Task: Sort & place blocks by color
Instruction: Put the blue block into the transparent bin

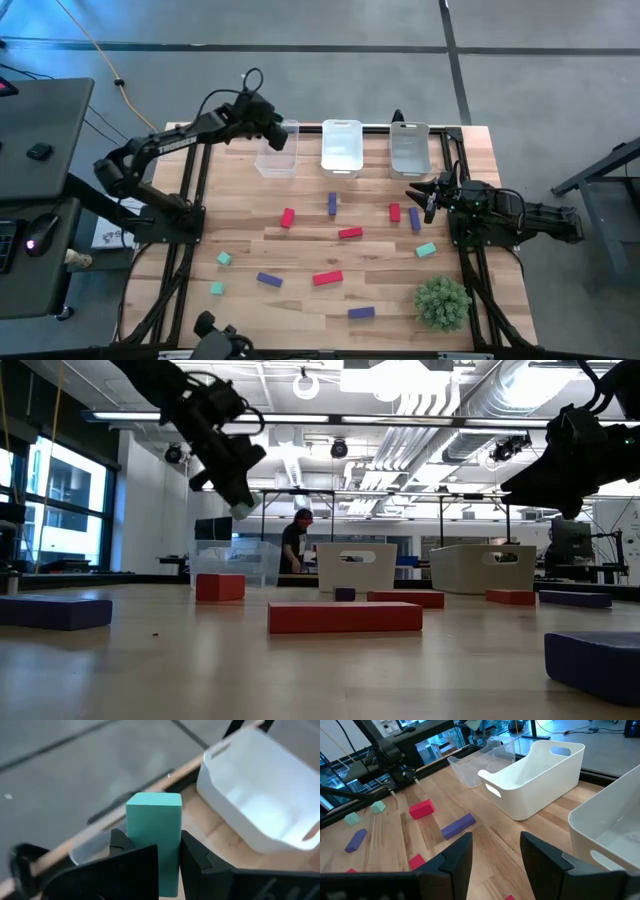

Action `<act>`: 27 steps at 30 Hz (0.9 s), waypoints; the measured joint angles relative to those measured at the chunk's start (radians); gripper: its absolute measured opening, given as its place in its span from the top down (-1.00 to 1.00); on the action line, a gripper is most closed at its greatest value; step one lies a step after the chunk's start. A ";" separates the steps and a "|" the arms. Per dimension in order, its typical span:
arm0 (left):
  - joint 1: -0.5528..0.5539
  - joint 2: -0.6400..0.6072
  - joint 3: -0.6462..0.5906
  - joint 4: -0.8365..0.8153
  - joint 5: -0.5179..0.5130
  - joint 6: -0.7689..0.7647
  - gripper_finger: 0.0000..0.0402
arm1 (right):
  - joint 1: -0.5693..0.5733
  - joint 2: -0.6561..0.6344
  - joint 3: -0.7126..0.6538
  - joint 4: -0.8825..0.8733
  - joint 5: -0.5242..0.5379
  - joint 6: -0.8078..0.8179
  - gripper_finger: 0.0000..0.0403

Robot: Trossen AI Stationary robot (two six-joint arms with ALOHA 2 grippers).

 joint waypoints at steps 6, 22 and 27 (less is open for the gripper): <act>0.002 0.084 0.000 -0.013 0.013 0.008 1.00 | 0.000 0.000 0.000 0.000 0.000 0.000 0.23; 0.002 0.244 0.000 -0.034 0.033 0.015 1.00 | 0.000 0.000 0.000 0.000 0.000 0.000 0.23; 0.001 0.279 0.000 -0.033 0.059 0.015 1.00 | 0.000 0.000 0.000 0.000 0.000 0.000 0.23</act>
